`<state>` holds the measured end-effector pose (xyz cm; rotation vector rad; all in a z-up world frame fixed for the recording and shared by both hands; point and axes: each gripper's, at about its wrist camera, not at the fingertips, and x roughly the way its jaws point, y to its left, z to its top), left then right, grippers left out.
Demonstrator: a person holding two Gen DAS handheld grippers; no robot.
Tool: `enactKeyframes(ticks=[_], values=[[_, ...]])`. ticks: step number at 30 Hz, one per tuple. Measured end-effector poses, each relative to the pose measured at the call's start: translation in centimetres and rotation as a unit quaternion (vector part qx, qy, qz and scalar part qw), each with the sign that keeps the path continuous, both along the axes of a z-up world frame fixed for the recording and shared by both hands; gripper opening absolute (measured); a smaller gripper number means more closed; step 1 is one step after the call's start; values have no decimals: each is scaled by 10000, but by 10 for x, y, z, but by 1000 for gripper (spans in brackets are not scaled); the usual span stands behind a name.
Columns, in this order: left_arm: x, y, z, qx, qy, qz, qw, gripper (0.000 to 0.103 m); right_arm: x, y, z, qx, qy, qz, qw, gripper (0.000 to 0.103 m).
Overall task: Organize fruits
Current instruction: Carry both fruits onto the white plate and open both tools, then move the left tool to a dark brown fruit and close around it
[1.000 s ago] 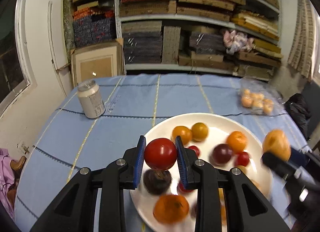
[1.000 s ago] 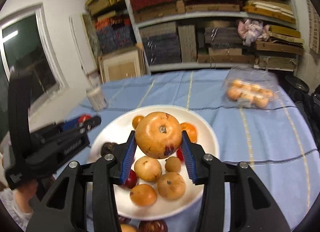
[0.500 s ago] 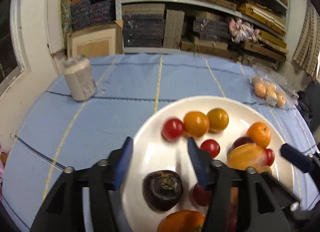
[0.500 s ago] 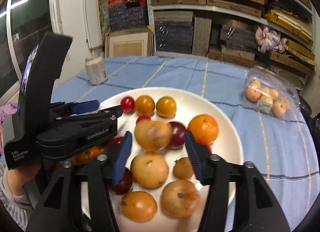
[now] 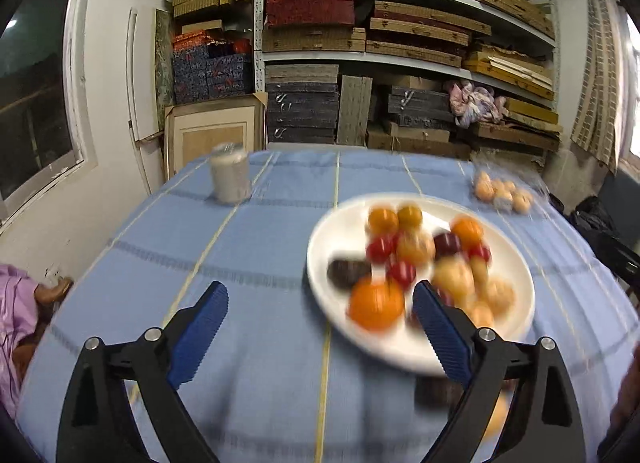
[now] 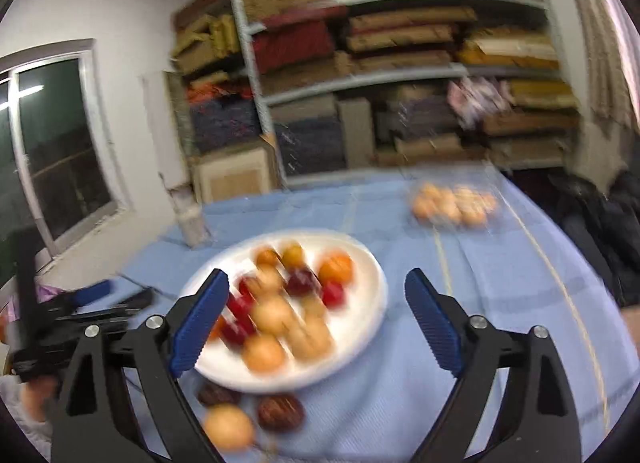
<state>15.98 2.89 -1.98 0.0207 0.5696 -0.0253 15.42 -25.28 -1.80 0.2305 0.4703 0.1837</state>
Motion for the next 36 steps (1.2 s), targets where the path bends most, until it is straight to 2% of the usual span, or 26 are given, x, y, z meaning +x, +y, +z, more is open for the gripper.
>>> enactKeyframes(ticks=[3, 5, 12, 15, 19, 24, 29, 32, 36], values=[[-32, -3, -9, 161, -21, -43, 9999, 95, -11, -19, -16, 201, 325, -279, 9989, 88], [-55, -6, -12, 159, -116, -179, 9996, 96, -21, -35, -18, 536, 306, -414, 9972, 93], [-104, -28, -21, 182, -173, -914, 9955, 97, -36, -62, -35, 1228, 548, -568, 9893, 94], [-105, -39, -23, 235, -139, -1146, 9930, 97, -34, -65, -40, 1364, 703, -586, 9864, 94], [-95, -51, -36, 203, 412, -1592, 9862, 97, -34, -64, -42, 1372, 770, -586, 9858, 95], [-95, -56, -44, 11, 806, -2033, 9758, 97, -32, -63, -44, 1381, 865, -558, 9851, 95], [-95, -56, -50, -75, 1106, -2063, 9722, 97, -29, -62, -43, 1444, 928, -516, 9838, 95], [-96, -61, -51, 125, 1159, -1994, 9729, 97, -29, -59, -42, 1414, 932, -470, 9844, 95], [-102, -76, -54, 631, 1112, -2043, 9705, 97, -29, -56, -41, 1372, 921, -438, 9853, 95]])
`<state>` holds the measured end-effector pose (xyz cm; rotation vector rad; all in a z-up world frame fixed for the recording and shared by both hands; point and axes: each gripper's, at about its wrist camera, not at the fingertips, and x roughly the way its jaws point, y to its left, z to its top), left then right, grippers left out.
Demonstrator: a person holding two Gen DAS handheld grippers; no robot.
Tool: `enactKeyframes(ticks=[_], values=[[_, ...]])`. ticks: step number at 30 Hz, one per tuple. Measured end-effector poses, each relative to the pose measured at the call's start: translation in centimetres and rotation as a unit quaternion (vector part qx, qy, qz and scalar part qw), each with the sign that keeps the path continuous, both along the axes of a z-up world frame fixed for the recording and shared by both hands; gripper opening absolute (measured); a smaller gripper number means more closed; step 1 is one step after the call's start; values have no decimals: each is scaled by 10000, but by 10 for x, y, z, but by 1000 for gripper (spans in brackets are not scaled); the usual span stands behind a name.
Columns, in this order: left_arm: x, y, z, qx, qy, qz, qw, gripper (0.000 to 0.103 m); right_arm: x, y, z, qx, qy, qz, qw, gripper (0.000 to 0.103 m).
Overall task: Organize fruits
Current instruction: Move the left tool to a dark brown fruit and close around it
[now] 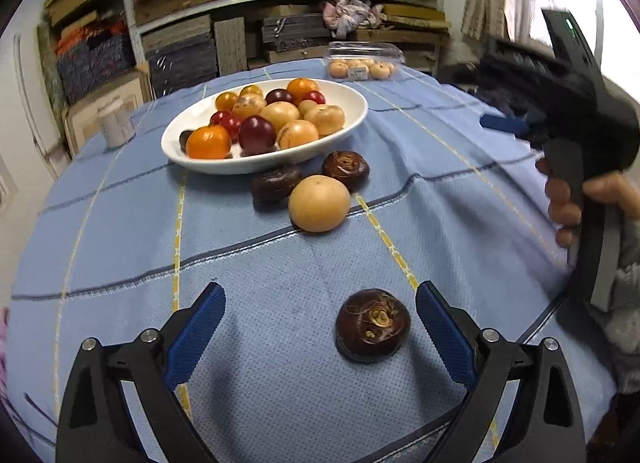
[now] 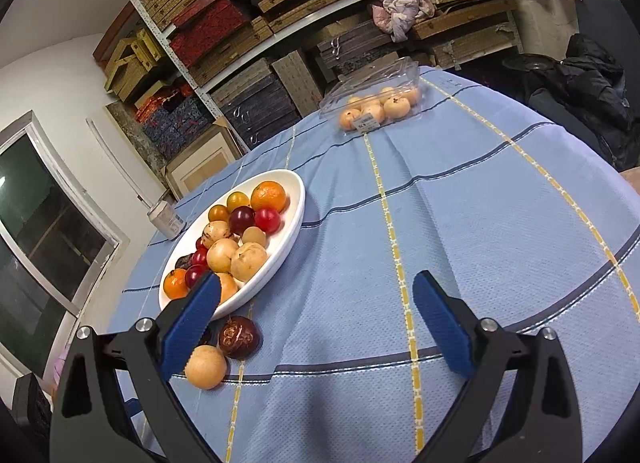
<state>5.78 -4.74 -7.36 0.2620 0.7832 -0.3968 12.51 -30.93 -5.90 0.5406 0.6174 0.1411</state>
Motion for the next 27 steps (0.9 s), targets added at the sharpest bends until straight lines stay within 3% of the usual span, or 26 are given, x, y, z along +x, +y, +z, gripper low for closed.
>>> enactKeyframes(ticks=[6, 11, 17, 21, 22, 27], values=[[1, -10, -8, 327, 125, -79, 9994, 96, -1, -2, 0, 101, 25, -53, 9999, 95], [10, -2, -11, 156, 360, 37, 9992, 90, -1, -2, 0, 113, 21, -42, 9999, 95], [13, 0, -14, 59, 541, 42, 9985, 73, -2, -2, 1, 66, 8, -44, 10000, 95], [17, 5, -15, -236, 727, 78, 9970, 45, -2, 1, 3, -72, -19, -44, 10000, 95], [17, 6, -14, -282, 734, 107, 9968, 42, -3, 2, 2, -93, -17, -39, 9999, 95], [17, 13, -12, -445, 709, 232, 9962, 40, -2, 2, 1, -123, 8, -34, 9999, 95]])
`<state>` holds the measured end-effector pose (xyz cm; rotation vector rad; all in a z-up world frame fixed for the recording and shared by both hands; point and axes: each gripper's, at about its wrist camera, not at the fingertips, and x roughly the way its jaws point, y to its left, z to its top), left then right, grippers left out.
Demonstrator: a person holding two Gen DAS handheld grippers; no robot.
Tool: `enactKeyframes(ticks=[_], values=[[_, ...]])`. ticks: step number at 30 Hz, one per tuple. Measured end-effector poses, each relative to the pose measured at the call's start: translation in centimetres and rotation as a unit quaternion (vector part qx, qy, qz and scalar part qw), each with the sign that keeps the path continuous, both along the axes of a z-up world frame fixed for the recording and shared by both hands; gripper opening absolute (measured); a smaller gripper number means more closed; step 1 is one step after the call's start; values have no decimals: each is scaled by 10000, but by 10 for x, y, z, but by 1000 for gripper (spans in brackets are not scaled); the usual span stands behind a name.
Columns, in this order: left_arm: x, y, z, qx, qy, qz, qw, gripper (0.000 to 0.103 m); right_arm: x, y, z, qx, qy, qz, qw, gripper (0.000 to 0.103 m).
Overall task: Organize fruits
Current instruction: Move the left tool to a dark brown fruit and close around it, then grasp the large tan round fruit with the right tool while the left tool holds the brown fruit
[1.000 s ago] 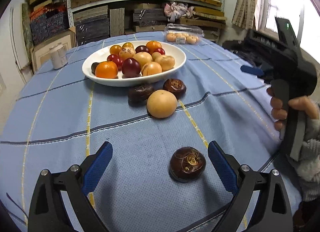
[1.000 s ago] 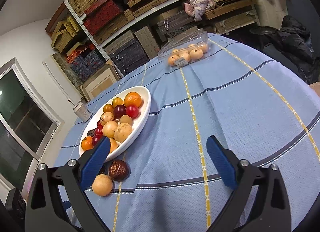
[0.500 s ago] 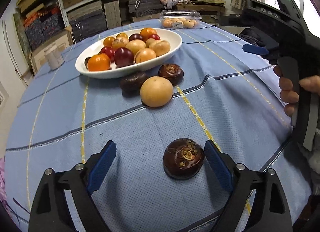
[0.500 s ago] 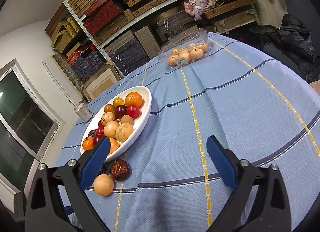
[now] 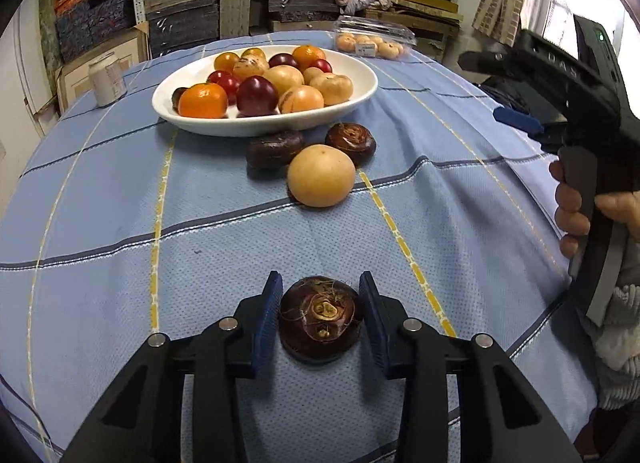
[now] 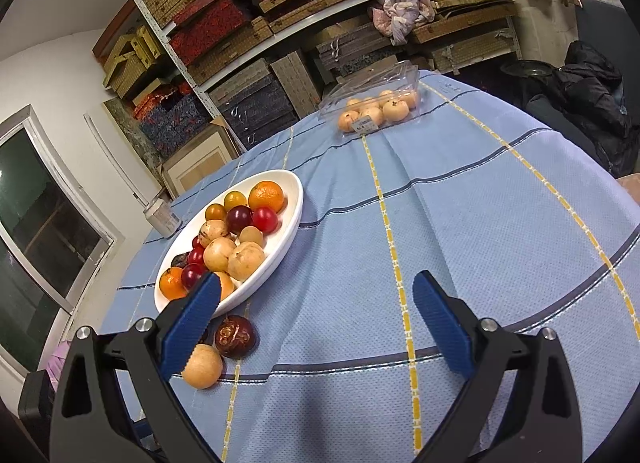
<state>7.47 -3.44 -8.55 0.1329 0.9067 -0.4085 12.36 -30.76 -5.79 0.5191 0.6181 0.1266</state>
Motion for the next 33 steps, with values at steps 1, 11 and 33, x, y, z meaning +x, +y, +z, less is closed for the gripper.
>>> enactKeyframes(ticks=[1, 11, 33], values=[[-1, 1, 1, -23, -31, 19, 10000, 40, 0, 0, 0, -3, 1, 2, 10000, 95], [8, 35, 39, -271, -981, 952, 9902, 40, -3, 36, 5, -733, -208, 633, 9951, 95], [13, 62, 42, -667, -1049, 1292, 9838, 40, 8, 169, -26, -2356, 295, 2482, 9392, 80]])
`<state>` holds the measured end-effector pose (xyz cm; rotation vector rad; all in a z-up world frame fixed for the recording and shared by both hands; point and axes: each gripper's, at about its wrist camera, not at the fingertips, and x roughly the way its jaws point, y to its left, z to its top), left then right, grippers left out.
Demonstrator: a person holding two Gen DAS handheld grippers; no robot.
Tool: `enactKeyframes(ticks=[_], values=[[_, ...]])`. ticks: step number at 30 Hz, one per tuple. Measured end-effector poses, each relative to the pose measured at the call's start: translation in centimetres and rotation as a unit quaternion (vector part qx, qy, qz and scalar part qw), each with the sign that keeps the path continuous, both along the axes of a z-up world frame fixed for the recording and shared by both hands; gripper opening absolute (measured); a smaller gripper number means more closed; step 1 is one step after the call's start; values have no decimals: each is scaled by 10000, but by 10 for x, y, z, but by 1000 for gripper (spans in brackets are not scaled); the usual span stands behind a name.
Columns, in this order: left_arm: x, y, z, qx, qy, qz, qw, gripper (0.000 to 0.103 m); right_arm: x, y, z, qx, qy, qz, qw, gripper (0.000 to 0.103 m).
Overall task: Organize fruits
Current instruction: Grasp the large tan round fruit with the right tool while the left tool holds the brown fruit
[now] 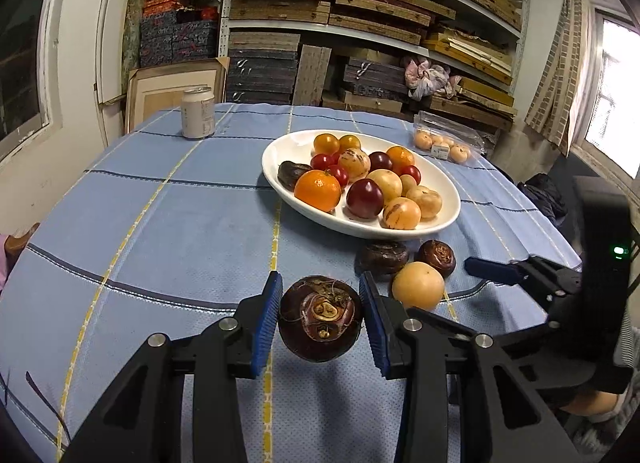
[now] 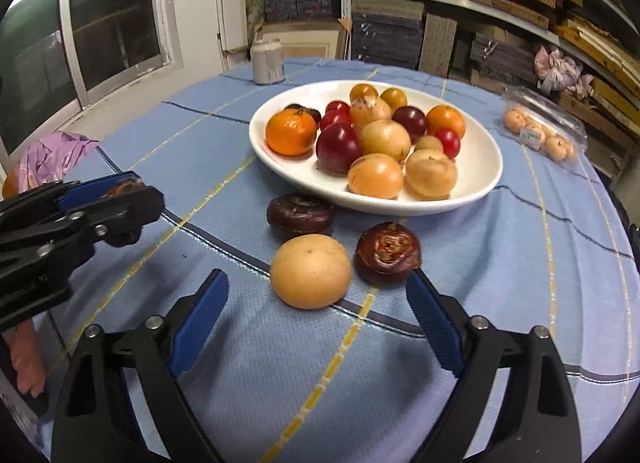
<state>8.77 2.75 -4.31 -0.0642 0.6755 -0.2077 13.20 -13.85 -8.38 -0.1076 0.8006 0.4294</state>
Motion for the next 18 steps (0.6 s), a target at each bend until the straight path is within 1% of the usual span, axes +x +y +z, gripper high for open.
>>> enactKeyframes(ticks=[1, 3, 6, 8, 9, 10, 14, 18], values=[[0, 0, 0, -6, 11, -1, 10000, 40, 5, 1, -3, -3, 86, -36, 10000, 76], [0, 0, 0, 4, 7, -14, 10000, 40, 7, 3, -3, 28, 88, -91, 9999, 73], [1, -1, -2, 26, 25, -19, 10000, 40, 10, 5, -4, -34, 76, -111, 9999, 71], [1, -1, -3, 37, 41, -18, 10000, 40, 9, 7, -4, -115, 41, -133, 9998, 68], [1, -2, -4, 50, 48, -15, 10000, 40, 9, 8, -4, -150, 15, -150, 9998, 59], [2, -2, -5, 71, 66, -7, 10000, 40, 8, 8, -4, -172, -5, -147, 9997, 47], [5, -4, -10, 148, 152, 19, 9998, 40, 3, 11, -5, -316, -41, -84, 9995, 46], [8, -6, -14, 223, 245, 32, 9994, 40, 1, 9, -7, -297, -14, -54, 9995, 46]])
